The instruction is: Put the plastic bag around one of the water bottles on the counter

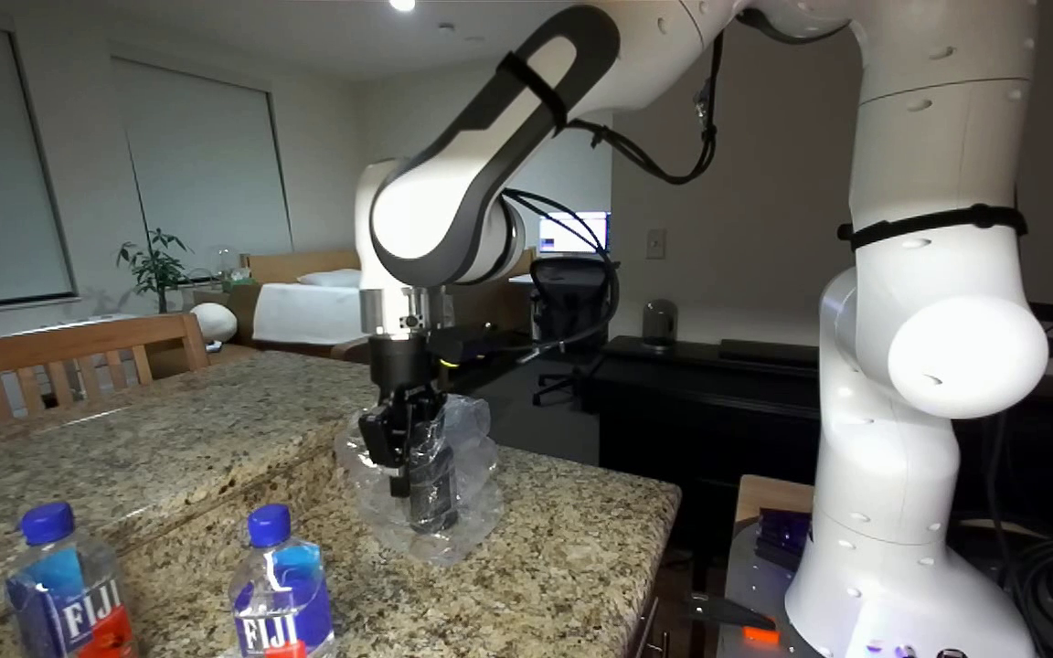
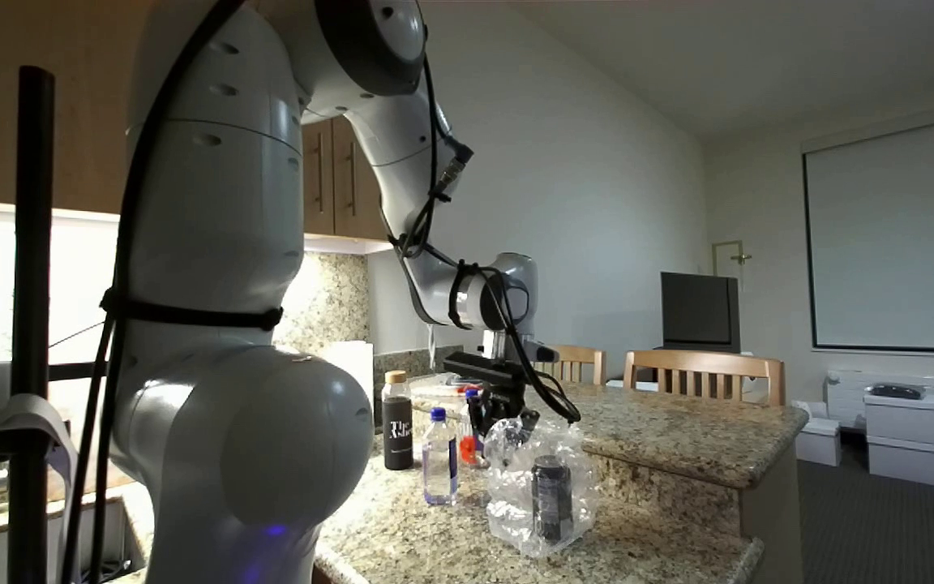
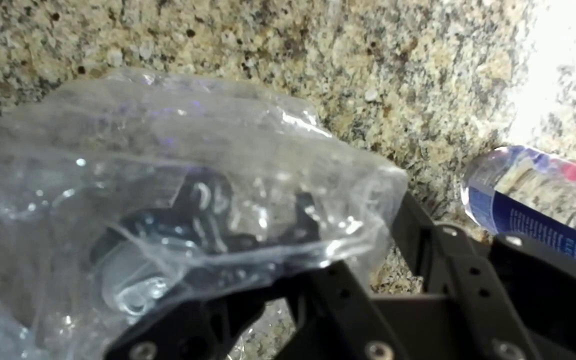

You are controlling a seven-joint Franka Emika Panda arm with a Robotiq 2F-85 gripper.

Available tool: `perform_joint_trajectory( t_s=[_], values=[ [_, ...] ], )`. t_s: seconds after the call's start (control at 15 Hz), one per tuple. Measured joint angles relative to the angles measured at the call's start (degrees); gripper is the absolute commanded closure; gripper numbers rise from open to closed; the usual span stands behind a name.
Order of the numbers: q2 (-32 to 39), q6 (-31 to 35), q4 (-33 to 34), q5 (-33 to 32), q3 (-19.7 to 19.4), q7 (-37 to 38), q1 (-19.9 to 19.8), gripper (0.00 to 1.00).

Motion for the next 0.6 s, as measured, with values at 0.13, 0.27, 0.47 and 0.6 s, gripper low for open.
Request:
perform_joint_trajectory(
  t_s=[0.13,0.27,0.47,0.6],
  values=[
    [0.0,0.0,0.0,0.0,-0.3,0.0,0.0,0.89],
    [0.0,0.0,0.0,0.1,-0.6,0.0,0.0,0.92],
    [0.0,0.0,0.0,2.8,-1.0,-0.7,-0.1,0.88],
    [0.0,0.0,0.0,6.4,-1.3,-2.8,-0.1,0.87]
  ],
)
